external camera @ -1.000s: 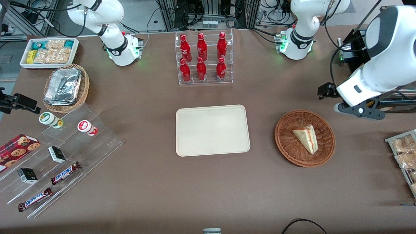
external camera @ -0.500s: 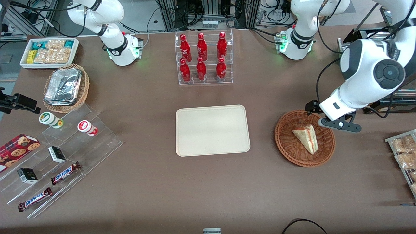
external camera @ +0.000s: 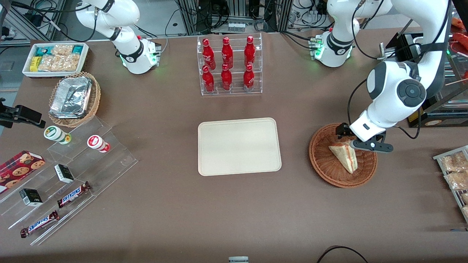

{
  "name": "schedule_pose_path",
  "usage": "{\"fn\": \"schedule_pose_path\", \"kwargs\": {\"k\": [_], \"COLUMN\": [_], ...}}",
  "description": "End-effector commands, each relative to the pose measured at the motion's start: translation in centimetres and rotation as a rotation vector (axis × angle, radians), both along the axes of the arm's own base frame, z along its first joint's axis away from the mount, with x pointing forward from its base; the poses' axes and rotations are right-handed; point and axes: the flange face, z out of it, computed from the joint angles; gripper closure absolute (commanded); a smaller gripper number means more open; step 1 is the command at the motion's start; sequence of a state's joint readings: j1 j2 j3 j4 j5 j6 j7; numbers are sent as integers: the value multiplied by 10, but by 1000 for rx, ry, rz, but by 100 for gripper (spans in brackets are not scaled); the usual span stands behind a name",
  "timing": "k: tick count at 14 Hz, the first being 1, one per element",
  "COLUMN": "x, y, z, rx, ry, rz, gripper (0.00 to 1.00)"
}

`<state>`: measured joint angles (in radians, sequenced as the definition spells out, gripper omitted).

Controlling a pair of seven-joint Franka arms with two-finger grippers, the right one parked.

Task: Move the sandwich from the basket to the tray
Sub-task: 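Lower the open left gripper around the sandwich and close it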

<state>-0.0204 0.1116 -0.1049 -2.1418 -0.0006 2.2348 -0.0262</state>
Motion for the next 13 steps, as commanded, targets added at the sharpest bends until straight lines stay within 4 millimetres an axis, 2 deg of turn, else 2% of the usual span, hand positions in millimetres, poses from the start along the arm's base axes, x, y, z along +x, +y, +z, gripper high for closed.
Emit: {"fn": "schedule_pose_path", "kwargs": {"k": [1, 3, 4, 6, 7, 13], "x": [4, 4, 4, 1, 1, 3], "y": [12, 17, 15, 6, 6, 6], "z": [-5, -7, -8, -21, -28, -56], "rx": [-5, -11, -11, -16, -17, -11], "ry": [-10, -9, -13, -39, -37, -8], "rz": [156, 251, 369, 603, 648, 697], "gripper": [0, 0, 0, 0, 0, 0]}}
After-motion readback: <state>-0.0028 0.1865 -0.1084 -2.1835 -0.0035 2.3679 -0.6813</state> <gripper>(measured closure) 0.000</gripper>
